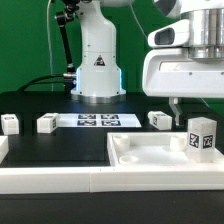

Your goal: Assemble square table

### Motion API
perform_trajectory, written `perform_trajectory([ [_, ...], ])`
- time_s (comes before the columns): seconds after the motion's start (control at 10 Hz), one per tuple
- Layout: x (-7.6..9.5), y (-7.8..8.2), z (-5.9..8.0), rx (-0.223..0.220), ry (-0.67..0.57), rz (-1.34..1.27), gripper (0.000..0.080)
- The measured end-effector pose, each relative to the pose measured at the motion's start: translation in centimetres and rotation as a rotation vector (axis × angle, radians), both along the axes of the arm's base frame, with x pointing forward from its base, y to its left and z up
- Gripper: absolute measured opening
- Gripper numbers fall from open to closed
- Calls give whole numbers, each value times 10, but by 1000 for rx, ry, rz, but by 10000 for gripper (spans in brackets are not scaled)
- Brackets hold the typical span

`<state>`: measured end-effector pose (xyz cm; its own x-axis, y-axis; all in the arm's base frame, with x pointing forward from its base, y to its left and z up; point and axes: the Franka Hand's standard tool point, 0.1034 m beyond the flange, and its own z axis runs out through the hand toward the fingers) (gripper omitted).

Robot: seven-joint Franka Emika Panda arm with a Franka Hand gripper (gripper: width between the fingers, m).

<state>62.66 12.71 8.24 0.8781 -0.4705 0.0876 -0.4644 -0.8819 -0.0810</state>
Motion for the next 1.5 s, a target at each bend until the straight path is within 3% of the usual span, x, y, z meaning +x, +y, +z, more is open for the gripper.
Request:
perform_trajectory([
  [1.3, 1, -7, -1, -114, -18, 819, 649],
  [1.5, 1, -9, -1, -118, -18, 844, 649],
])
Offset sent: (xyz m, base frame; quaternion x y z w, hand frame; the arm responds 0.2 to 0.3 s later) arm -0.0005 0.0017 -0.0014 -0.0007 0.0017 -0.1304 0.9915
